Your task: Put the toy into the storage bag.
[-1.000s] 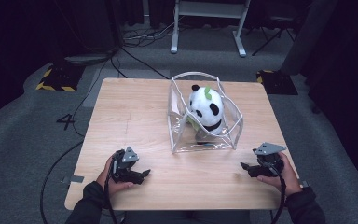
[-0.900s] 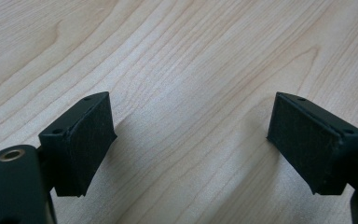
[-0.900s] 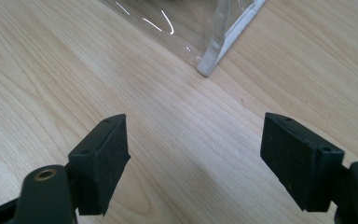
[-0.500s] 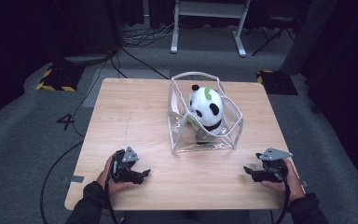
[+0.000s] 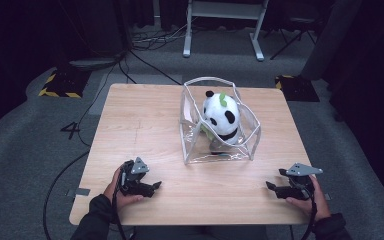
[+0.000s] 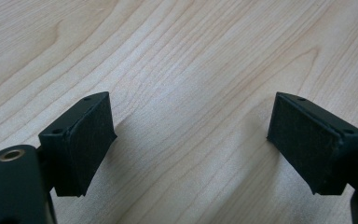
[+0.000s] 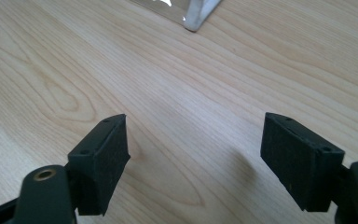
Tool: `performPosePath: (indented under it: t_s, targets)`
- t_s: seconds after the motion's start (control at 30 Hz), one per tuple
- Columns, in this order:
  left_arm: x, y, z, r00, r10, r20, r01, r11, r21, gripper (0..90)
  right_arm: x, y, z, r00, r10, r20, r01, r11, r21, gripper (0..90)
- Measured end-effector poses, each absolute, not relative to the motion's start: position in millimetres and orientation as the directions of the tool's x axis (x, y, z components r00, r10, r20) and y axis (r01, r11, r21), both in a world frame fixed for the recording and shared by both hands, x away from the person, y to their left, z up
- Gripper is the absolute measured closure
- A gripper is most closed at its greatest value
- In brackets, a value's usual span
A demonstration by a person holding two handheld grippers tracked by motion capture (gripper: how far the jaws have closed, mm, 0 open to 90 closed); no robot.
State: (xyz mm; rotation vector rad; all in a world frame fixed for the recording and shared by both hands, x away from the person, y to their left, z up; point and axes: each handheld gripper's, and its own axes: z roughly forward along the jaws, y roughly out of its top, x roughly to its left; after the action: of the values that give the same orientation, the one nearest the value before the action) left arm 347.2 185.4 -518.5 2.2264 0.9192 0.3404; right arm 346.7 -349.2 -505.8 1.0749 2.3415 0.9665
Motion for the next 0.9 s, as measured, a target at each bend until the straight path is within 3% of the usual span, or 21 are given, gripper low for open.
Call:
performPosePath:
  t_s: [0.9]
  targets:
    - [347.3, 185.3, -518.5, 0.715, 0.699, -0.020, 0.516, -0.508, 0.689, 14.6, 338.9, -394.0, -515.8, -0.490, 0.872, -0.014, 0.575, 0.335, 0.746, 20.6]
